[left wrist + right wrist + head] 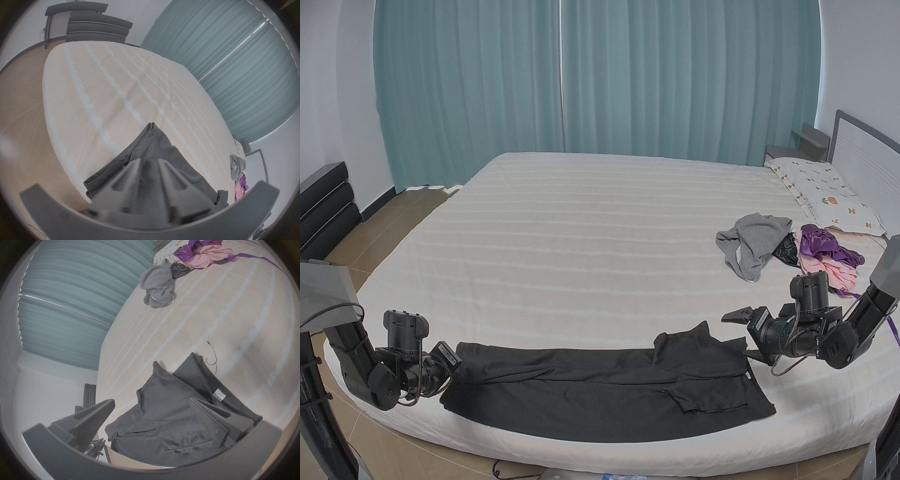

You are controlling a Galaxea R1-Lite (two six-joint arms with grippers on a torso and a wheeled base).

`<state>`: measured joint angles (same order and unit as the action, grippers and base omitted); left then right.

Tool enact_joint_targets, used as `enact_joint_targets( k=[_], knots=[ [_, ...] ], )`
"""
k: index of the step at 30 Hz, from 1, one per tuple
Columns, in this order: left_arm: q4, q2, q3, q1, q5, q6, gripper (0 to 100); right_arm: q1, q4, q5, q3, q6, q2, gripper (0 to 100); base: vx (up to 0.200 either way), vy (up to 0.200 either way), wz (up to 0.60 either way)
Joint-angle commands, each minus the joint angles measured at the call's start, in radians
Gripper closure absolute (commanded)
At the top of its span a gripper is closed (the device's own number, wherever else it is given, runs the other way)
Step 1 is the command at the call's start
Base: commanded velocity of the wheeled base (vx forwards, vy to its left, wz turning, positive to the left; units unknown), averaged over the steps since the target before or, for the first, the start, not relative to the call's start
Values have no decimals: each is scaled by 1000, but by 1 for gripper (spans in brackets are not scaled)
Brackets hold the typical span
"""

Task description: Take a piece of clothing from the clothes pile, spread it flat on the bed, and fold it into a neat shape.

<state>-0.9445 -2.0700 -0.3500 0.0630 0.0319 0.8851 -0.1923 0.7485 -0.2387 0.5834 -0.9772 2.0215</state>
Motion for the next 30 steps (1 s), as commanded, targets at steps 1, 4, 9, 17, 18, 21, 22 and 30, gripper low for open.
enact_joint_targets(
  k=[1, 4, 9, 17, 18, 21, 22, 30],
  knots=[
    [0, -12, 2, -3, -40, -11, 0, -1, 0, -1, -4, 3, 11, 0, 0, 0, 0],
    [0, -27, 3, -6, -90, -52, 0, -2, 0, -2, -5, 15, 20, 0, 0, 0, 0],
    [-22, -59, -1, -8, -96, -84, 0, -2, 0, -7, -8, 17, 19, 0, 0, 0, 0],
    [-178, -154, 20, -14, -89, -140, 0, -16, 2, -7, -20, 20, 19, 0, 0, 0, 0],
    [-189, -157, 23, -15, -89, -141, 100, -16, 2, -7, -20, 20, 19, 0, 0, 0, 0],
    [-191, -157, 34, -12, -89, -141, 100, -16, 2, -7, -20, 20, 17, 0, 0, 0, 0],
    [-191, -157, 36, -12, -89, -141, 100, -16, 2, -7, -20, 20, 17, 0, 0, 0, 0],
    [-192, -142, 49, -29, -84, -137, 100, -15, 0, -7, -22, 20, 13, 0, 0, 0, 0]
  ],
)
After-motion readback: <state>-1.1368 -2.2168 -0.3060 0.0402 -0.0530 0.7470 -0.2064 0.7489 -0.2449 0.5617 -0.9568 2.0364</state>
